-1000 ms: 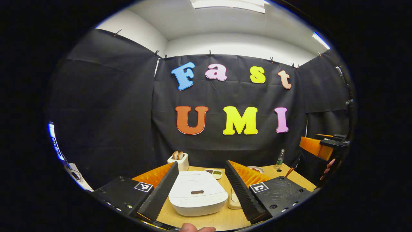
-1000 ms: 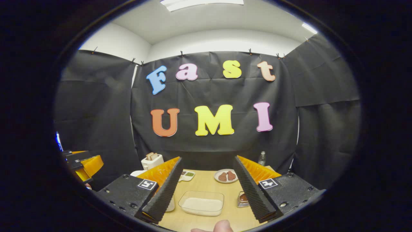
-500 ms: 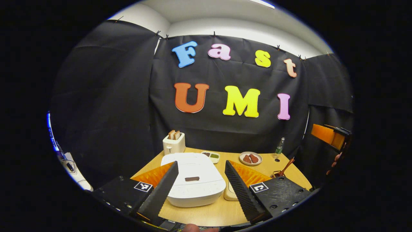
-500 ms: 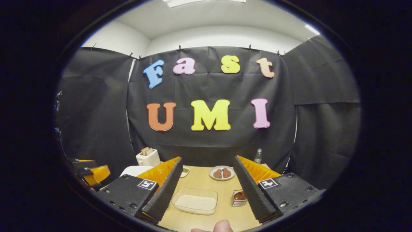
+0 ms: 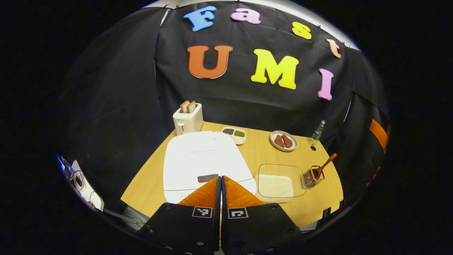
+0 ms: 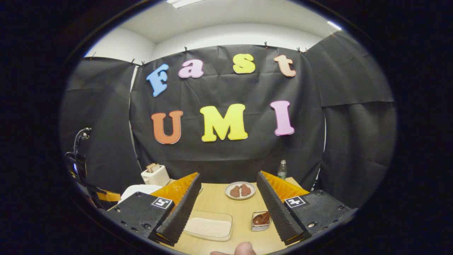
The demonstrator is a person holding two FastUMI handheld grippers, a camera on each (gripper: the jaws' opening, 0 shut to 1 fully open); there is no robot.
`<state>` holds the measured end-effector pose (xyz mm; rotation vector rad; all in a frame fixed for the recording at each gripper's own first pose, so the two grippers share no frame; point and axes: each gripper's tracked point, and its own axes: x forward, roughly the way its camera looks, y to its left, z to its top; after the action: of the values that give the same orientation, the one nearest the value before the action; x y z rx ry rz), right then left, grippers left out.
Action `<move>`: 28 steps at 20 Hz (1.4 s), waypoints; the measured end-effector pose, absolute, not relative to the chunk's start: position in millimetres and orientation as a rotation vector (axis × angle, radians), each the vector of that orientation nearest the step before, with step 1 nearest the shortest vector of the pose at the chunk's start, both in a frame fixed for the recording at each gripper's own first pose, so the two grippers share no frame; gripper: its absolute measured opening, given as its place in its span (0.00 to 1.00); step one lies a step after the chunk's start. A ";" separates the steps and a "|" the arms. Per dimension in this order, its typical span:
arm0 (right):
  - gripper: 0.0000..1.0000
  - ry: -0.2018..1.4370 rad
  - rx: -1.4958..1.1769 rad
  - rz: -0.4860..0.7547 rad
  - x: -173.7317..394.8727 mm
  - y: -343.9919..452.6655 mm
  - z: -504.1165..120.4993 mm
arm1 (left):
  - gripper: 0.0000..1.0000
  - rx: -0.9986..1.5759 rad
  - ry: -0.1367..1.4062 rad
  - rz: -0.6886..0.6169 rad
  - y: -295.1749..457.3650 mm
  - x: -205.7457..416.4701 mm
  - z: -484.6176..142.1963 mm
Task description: Close the left gripper, press the button to open the rice cooker; take a wooden spoon from the chopstick holder with the right hand, scoop a spoonful of rice and pour it into the rice cooker, then put the wooden spoon back into the chopstick holder.
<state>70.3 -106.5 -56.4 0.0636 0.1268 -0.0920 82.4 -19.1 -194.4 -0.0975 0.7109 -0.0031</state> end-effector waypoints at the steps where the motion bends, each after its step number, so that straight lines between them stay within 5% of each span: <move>1: 0.96 0.138 0.071 -0.097 75.4 -112.2 -60.1 | 0.02 -0.132 0.735 -0.006 -21.0 88.6 -201.0; 28: 1.00 0.277 0.138 -0.154 105.4 -148.4 -120.5 | 0.00 -0.246 0.915 0.108 10.0 129.6 -275.8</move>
<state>105.4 -148.4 -120.5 0.1384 0.2775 -0.1543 129.6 10.0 -275.8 -0.2462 0.9149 0.1080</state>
